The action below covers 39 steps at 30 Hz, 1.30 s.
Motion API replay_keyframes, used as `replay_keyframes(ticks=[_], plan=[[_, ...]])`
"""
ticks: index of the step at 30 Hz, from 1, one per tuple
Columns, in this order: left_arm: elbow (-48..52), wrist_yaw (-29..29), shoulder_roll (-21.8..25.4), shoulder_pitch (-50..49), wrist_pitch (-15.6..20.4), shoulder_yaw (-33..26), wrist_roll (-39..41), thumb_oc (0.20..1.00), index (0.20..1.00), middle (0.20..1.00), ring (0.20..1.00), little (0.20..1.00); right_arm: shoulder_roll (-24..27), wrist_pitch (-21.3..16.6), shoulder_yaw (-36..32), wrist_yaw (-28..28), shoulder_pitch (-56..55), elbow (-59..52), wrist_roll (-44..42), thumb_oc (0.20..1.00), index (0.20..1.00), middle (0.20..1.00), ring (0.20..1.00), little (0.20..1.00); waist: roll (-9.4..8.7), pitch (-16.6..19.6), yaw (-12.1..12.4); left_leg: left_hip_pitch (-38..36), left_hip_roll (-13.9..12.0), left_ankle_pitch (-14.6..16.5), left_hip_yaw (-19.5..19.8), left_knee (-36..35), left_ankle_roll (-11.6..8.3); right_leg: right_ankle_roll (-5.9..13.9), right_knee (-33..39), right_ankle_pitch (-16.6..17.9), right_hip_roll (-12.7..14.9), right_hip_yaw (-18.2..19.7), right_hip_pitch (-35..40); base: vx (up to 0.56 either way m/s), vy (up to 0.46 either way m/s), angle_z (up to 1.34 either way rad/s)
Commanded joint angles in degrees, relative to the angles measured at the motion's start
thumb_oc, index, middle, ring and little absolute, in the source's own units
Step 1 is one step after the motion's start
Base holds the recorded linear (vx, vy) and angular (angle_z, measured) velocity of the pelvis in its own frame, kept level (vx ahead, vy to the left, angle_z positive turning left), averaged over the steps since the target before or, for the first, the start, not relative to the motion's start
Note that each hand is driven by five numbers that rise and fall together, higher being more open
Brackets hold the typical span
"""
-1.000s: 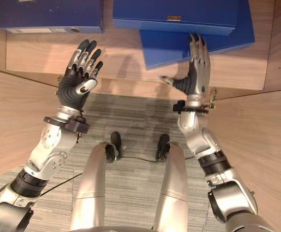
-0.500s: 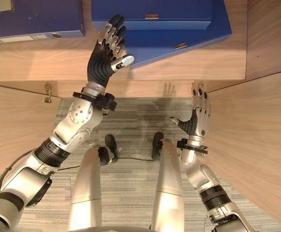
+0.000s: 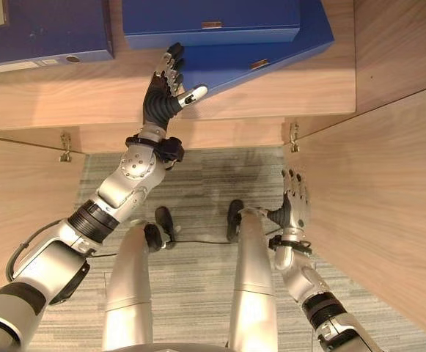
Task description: Put the empty folder in the office cabinet
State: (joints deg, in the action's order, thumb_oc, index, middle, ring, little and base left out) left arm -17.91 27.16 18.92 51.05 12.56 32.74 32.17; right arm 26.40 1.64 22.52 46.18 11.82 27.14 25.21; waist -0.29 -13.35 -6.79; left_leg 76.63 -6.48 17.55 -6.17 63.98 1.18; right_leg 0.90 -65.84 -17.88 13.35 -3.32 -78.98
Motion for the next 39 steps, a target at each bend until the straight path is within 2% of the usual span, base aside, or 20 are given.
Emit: replay_keyframes(ticks=[1, 5, 10, 17, 24, 29, 39], plan=[[-3.87, 2.24, -1.14, 3.07, -1.71, -0.91, -2.31, 1.0, 1.0, 1.0, 1.0, 1.0, 1.38, -0.11, 0.01, 1.81, -0.05, -3.3, -3.3, 1.0, 1.0, 1.0, 1.0, 1.0, 0.43, -3.07, -1.02, -1.0, -1.53, 1.48, 3.03, -2.84, -0.12, 0.4, 4.78, 0.27, 1.03, -2.48, 3.74, -0.01, -0.017, -0.12], [-9.66, 4.89, -3.93, 4.9, -3.61, -2.74, -2.79, 1.0, 1.0, 1.0, 1.0, 1.0, 1.48, 0.44, 0.63, 2.38, 0.69, -2.76, -4.33, 1.0, 1.0, 1.0, 1.0, 1.0, 0.13, -3.72, -1.72, -1.09, -2.11, 1.43, 2.55, -2.61, -0.21, 0.59, 4.89, 0.63, 0.71, -2.48, 3.57, -0.01, -0.002, -0.09], [-10.64, 6.79, -4.97, 6.95, -3.12, -2.99, -0.96, 1.0, 1.0, 1.0, 1.0, 1.0, 1.72, 0.85, 1.35, 2.48, 0.42, -3.04, -4.21, 1.0, 1.0, 1.0, 1.0, 1.0, -0.02, -3.93, -2.17, -1.05, -2.63, 1.52, 2.51, -2.23, -0.28, 0.67, 4.74, 0.71, 0.38, -2.49, 3.29, 0.0, 0.003, -0.03], [-8.88, 8.73, -4.69, 8.81, -0.36, -3.36, 3.79, 1.0, 1.0, 1.0, 1.0, 1.0, 2.29, 0.88, 1.98, 2.37, -1.42, -3.68, -4.19, 1.0, 1.0, 1.0, 1.0, 1.0, -0.31, -3.45, -3.15, -0.65, -3.32, 1.74, 2.33, -1.61, -0.33, 0.73, 4.41, 0.98, -0.06, -2.44, 2.41, 0.01, 0.001, -0.03], [-14.51, 10.25, -3.44, 14.06, 0.87, -5.76, 9.15, 1.0, 1.0, 1.0, 1.0, 1.0, 3.21, 0.14, 2.5, 1.78, -2.63, -4.24, -4.89, 1.0, 1.0, 1.0, 1.0, 1.0, -0.82, -2.44, -4.21, 0.11, -4.04, 1.85, 2.27, -1.02, -0.48, 0.69, 4.17, 1.25, -0.7, -2.32, 1.47, 0.0, -0.004, -0.07], [-13.71, 9.42, -2.75, 15.93, 2.26, -4.09, 12.27, 1.0, 1.0, 1.0, 1.0, 1.0, 3.33, -0.33, 2.86, 1.57, -3.18, -4.48, -5.39, 1.0, 1.0, 1.0, 1.0, 1.0, -0.82, -1.97, -4.74, 0.49, -4.53, 2.09, 2.08, -0.52, -0.44, 0.64, 3.91, 1.42, -1.18, -2.12, 0.84, 0.0, -0.002, -0.06], [-17.32, 9.13, -1.4, 20.47, 2.46, -3.55, 15.49, 1.0, 1.0, 1.0, 1.0, 1.0, 4.5, -1.23, 2.54, 1.48, -4.18, -7.49, -6.0, 1.0, 1.0, 1.0, 1.0, 1.0, -0.96, -1.7, -6.07, 1.49, -5.35, 2.38, 1.85, 0.58, -0.48, 0.6, 3.54, 1.66, -2.14, -1.49, -0.44, 0.0, -0.004, -0.06]])
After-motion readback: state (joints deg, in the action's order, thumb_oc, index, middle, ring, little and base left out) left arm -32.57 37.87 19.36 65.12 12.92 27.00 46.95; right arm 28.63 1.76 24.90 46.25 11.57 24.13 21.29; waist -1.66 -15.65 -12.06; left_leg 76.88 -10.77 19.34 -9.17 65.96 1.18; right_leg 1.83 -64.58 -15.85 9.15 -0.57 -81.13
